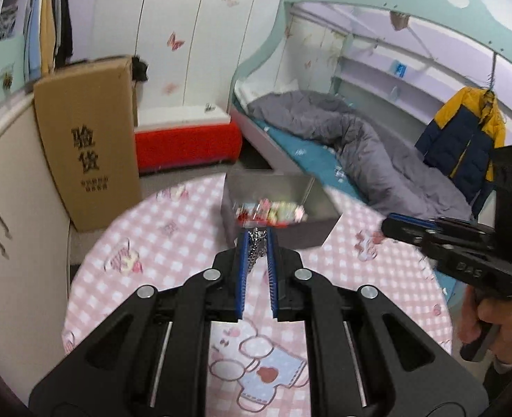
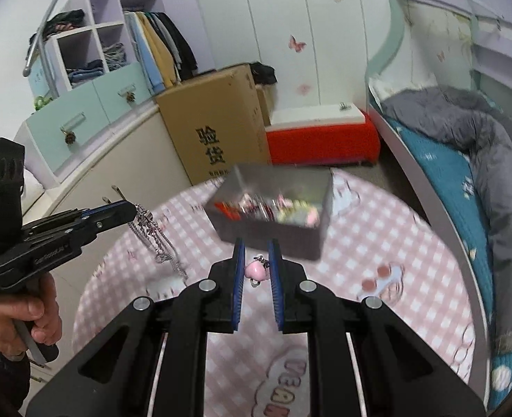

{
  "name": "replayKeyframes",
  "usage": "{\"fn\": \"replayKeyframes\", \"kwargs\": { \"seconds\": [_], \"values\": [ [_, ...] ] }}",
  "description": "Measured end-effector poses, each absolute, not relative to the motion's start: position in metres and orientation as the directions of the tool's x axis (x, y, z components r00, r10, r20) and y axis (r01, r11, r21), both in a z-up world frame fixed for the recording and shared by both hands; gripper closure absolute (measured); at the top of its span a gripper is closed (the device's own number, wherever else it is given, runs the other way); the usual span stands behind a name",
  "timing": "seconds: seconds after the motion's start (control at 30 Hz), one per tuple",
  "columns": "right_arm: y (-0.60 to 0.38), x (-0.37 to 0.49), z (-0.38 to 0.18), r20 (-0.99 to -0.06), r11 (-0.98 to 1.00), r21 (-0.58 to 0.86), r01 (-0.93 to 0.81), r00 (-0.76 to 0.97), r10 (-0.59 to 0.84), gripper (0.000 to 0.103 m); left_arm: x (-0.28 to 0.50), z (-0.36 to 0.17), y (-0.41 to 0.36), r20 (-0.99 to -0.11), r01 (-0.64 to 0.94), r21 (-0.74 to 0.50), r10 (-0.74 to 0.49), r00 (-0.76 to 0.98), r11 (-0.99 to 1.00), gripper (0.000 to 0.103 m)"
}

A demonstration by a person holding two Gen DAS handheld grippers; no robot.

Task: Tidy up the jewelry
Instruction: 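Carry both items into the gray metal box and open both grippers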

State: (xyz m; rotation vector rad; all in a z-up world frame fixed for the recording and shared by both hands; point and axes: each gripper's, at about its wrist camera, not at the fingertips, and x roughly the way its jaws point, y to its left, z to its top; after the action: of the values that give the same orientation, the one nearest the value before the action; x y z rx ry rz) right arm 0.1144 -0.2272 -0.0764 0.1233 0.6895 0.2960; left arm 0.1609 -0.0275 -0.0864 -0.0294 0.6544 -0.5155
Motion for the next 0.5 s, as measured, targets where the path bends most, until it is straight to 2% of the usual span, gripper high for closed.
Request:
{"fn": "replayKeyframes", "kwargs": {
  "seconds": [0.3,0.5],
  "values": [
    [-0.226,0.169,-0.035,-0.570,0.941,0.213,-0.263,0.749,0.338,0.091,0.188,-0.025,-0.047,-0.480,0.493,-0.149,-0.498,0.722,0.857,0.092],
    [-0.237,0.219,-0.048,-0.618,0.937,0.267,-0.226,0.706,0.346,0.091,0.233,-0.018,-0.079,-0.499,0.506,-0.167,-0.515,0.697,0.846,0.092]
  ]
}}
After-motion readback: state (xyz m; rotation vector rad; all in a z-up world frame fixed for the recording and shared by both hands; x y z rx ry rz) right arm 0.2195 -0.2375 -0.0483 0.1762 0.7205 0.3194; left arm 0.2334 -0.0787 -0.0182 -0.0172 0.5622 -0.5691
